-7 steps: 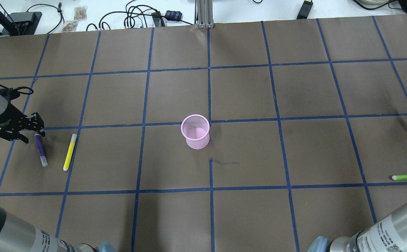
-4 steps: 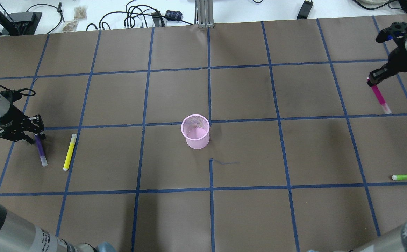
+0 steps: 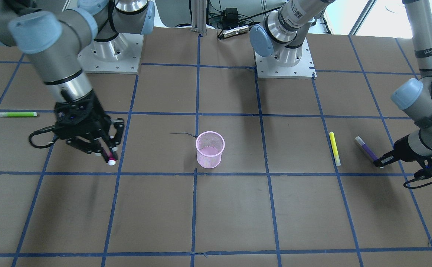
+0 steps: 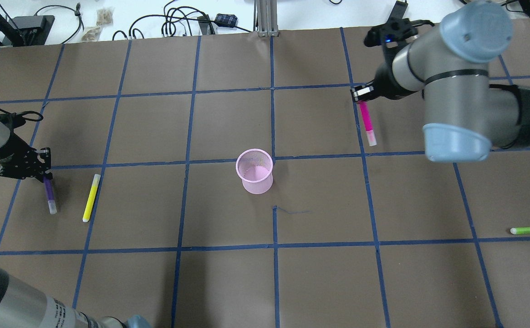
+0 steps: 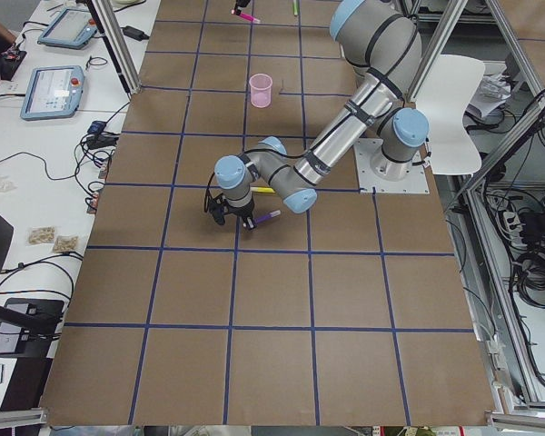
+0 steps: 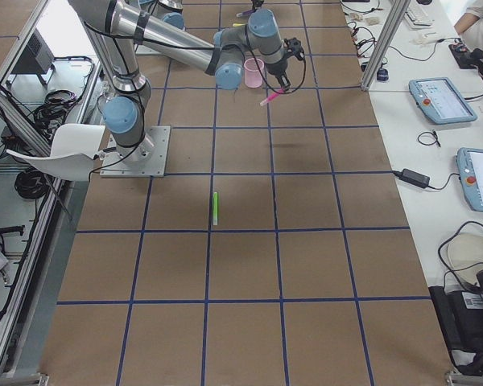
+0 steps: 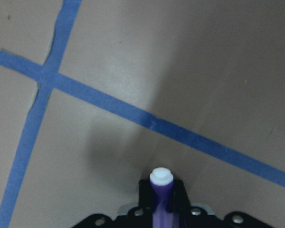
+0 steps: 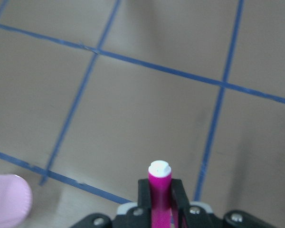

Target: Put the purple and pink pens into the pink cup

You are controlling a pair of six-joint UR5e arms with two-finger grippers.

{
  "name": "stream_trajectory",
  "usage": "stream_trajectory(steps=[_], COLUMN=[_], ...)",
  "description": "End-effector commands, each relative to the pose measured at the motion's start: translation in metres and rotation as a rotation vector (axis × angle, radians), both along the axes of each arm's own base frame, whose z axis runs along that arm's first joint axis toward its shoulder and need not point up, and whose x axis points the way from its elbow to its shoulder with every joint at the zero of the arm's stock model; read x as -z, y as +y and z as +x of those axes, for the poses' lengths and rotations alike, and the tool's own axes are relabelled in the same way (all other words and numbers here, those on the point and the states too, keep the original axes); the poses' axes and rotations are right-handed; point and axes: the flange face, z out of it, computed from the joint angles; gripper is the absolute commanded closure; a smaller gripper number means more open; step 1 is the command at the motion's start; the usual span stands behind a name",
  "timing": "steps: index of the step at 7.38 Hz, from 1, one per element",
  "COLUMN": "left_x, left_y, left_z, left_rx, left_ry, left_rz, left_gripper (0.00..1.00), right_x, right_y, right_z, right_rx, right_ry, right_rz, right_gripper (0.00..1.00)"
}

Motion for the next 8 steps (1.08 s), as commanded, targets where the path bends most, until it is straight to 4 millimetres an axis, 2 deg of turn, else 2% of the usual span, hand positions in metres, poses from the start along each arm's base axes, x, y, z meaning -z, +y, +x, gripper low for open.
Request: stream_trajectory(steps=[1,2,3,4,5,6,7,8], left_x=[-0.055,-0.087,-0.117,-0.138,-0.147,-0.156,-0.167,-0.182], left_y=[-0.015,-0.027,-0.036,-0.042,-0.045,-0.048,-0.051,-0.054], left_z=[-0.010,-0.027,-0.041,-0.058,-0.073,-0.088,-0.110,-0.139], left_rx=[0.003,0.038,0.041,0.060,0.078,0.069,0.066,0.056], left_ry=[-0.060,-0.084,-0.102,-0.119,-0.125,-0.132,-0.137,-0.142], left_rz=[-0.069,-0.093,-0.124,-0.153,-0.168,-0.186,-0.212,-0.249], left_gripper=[1.00,1.00,1.00,1.00,1.00,1.00,1.00,1.00], right_x=[-0.004,0.000,0.015,0.028,0.029,0.021,0.023,0.032], right_y=[0.060,0.079,0.081,0.073,0.063,0.046,0.041,0.040], right_z=[0.122,0.158,0.175,0.182,0.186,0.192,0.191,0.192], right_rx=[0.061,0.070,0.145,0.157,0.155,0.164,0.184,0.180], right_ry=[-0.134,-0.110,-0.134,-0.166,-0.165,-0.170,-0.142,-0.133], right_rz=[-0.065,-0.105,-0.131,-0.161,-0.171,-0.200,-0.212,-0.196], right_gripper=[1.00,1.00,1.00,1.00,1.00,1.00,1.00,1.00])
